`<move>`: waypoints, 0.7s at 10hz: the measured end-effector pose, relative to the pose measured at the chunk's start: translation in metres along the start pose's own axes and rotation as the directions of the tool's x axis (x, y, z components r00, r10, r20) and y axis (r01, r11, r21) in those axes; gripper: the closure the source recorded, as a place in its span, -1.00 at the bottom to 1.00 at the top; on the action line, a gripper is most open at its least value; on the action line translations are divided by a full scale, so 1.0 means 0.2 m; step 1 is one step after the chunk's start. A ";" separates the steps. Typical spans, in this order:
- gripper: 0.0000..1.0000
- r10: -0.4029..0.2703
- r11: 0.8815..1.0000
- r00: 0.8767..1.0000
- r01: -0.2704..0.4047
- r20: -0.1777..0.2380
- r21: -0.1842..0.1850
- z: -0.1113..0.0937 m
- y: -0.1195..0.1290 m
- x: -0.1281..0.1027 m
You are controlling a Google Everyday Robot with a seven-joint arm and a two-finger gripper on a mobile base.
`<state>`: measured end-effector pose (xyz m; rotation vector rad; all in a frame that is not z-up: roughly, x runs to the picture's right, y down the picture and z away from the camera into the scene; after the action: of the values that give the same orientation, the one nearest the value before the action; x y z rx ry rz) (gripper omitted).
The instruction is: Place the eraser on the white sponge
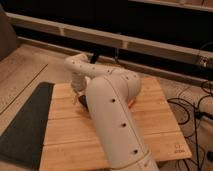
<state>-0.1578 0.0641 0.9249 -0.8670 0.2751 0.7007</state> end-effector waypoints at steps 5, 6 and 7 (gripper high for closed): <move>-0.30 0.011 1.000 0.998 -0.013 -0.064 -0.026 0.09 -0.05 0.00; -0.30 -0.001 0.999 0.997 -0.002 -0.075 -0.041 0.12 -0.03 -0.01; -0.24 -0.017 0.998 0.996 0.013 -0.086 -0.056 0.15 -0.01 -0.02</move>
<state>-0.1613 0.0839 0.9468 -0.9530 0.3278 0.6600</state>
